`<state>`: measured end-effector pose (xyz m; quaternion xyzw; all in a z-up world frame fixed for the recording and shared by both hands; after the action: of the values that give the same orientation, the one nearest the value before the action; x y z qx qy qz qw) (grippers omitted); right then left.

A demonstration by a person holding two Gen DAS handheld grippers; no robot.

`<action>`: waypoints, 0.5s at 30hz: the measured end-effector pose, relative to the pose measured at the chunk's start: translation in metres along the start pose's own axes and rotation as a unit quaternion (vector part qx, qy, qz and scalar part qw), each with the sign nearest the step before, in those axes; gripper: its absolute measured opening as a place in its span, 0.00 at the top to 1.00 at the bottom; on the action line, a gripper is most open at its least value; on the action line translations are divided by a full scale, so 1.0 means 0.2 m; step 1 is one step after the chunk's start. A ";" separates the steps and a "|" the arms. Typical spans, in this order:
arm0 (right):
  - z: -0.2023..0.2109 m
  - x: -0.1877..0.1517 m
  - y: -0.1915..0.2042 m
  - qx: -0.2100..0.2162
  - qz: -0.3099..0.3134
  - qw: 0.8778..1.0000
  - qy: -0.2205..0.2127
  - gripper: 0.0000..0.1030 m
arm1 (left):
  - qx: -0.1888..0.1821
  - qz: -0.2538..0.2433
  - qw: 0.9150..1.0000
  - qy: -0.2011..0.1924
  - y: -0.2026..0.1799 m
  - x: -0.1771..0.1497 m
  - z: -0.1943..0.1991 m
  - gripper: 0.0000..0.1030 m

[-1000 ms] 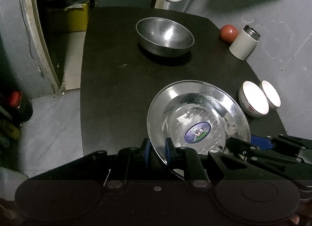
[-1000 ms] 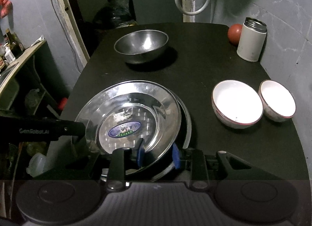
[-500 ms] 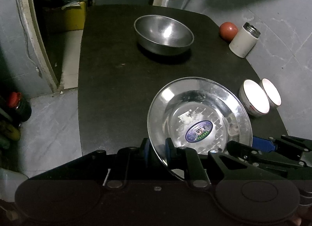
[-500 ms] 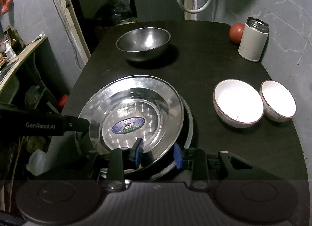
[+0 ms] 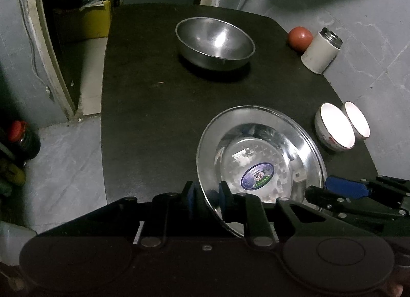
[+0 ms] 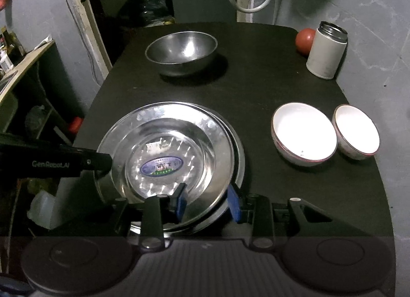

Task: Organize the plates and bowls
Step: 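Lift the labelled plate with both grippers and lower it into the large basin, then open both grippers to release the plate rim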

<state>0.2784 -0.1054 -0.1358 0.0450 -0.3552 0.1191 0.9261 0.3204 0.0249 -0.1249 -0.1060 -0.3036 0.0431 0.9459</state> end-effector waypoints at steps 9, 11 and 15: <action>0.00 0.00 -0.02 -0.009 -0.006 1.000 -0.002 0.52 | 0.009 0.010 1.000 -0.009 0.05 0.02 0.02 0.64; 0.00 0.01 -0.03 -0.012 -0.011 1.000 -0.007 0.44 | 0.013 0.019 1.000 -0.018 0.09 0.04 0.03 0.54; 0.02 0.04 -0.05 -0.012 -0.030 0.999 -0.028 0.21 | 0.031 0.043 0.997 -0.050 0.18 0.12 0.06 0.24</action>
<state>0.2851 -0.1147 -0.1273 0.0483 -0.3812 0.0860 0.9192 0.3319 0.0664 -0.1093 -0.0873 -0.3446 0.0988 0.9294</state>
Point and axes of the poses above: each gripper's, at about its wrist camera, not at the fingertips, and z roughly against the way its jaws point, y to its left, x to its top, the point moved 8 cm from there along -z, roughly the way its jaws point, and after that the axes turned 6 degrees about -y, right-handed, at the moved point
